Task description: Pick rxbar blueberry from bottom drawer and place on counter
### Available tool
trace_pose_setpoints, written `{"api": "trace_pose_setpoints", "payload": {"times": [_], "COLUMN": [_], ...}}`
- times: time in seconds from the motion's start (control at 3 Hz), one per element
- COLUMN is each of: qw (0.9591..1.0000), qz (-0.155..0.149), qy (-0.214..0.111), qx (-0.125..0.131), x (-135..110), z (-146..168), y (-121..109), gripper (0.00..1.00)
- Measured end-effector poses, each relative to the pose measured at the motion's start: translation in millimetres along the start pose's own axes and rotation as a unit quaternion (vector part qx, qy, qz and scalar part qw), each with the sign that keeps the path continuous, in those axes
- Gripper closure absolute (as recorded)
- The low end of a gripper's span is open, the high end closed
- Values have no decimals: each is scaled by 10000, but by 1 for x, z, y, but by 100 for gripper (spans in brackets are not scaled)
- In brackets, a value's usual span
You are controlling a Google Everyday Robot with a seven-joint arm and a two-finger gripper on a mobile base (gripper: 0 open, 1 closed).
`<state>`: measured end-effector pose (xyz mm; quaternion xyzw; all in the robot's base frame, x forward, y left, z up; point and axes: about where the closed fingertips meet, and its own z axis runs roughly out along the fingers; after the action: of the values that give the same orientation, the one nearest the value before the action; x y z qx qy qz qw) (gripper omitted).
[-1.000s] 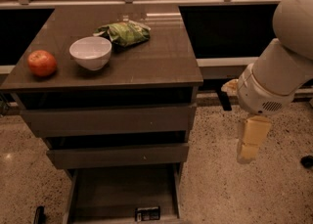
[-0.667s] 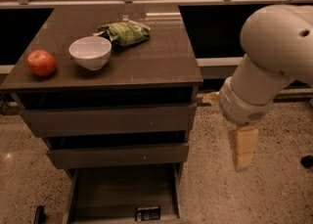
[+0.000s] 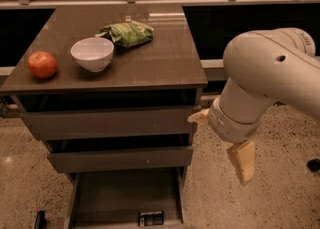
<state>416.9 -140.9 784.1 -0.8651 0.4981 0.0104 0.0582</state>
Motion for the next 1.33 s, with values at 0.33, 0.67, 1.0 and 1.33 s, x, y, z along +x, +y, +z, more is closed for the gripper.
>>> {"api": "trace_pose_setpoints", "payload": {"times": [0.33,0.67,1.0,1.33], "qw": [9987,9830,9507,9367], "qz": [-387,-1674,-2901,-3332], "qy": [0,-35,-449,-510], "qx": [-335,-747,-1002,-944], "x": [-7,-21,-47,-48], "z": [28,100,162,165], "y": [-12,-23,-6,-11], "gripper": [0,0,0,0]}}
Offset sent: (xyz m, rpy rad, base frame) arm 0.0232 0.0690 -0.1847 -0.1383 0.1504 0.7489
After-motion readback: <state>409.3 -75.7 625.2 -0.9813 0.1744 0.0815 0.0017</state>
